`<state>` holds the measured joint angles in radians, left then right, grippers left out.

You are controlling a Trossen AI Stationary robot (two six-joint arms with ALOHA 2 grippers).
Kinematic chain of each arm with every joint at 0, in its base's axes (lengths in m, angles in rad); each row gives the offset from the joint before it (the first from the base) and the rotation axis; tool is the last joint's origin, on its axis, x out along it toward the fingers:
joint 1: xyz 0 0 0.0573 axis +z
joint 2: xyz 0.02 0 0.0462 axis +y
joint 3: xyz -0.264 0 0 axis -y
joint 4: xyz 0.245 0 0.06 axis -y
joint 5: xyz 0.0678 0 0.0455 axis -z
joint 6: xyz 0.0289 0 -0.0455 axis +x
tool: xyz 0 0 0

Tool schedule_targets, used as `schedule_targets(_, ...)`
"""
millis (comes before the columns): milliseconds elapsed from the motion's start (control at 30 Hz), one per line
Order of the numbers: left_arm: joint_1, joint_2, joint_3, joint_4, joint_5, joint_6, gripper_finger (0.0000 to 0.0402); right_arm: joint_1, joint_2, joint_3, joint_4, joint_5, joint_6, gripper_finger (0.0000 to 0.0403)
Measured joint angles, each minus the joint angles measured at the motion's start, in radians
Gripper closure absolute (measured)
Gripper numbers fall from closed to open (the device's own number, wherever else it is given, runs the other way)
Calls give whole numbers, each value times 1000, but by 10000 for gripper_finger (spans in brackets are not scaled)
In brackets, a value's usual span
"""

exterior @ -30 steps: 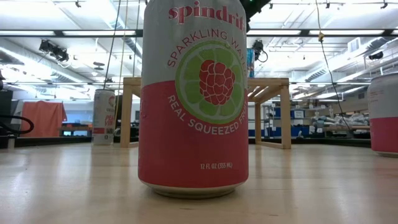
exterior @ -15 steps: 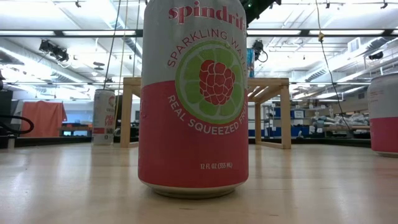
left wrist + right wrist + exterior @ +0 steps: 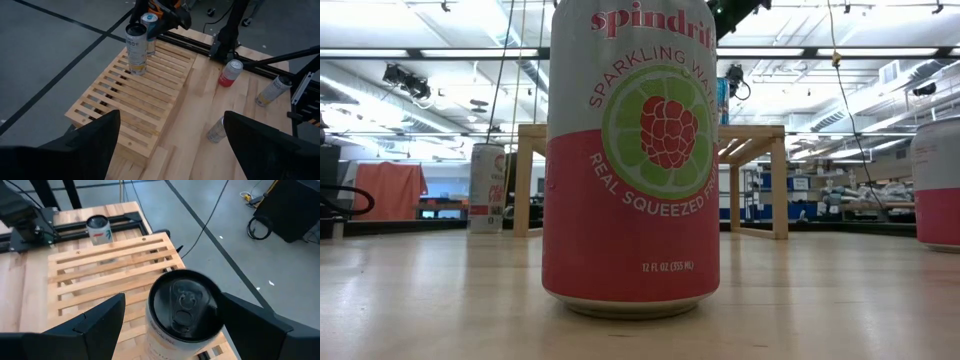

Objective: Place canned beverage on shelf
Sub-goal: Put the left white and yellow soda can on the shelf

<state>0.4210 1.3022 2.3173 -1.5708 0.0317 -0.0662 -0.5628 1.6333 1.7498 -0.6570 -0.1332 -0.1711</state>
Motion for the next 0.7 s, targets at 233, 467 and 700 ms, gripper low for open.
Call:
schedule_targets(233, 0, 0, 0, 0, 0, -1, 44, 6, 1, -31, 95, 35, -5, 72)
schedule_targets(467, 0, 0, 0, 0, 0, -1, 44, 5, 1, -37, 95, 92, -6, 72)
schedule_targets(700, 0, 0, 0, 0, 0, 0, 44, 1, 1, -42, 86, 89, -1, 82)
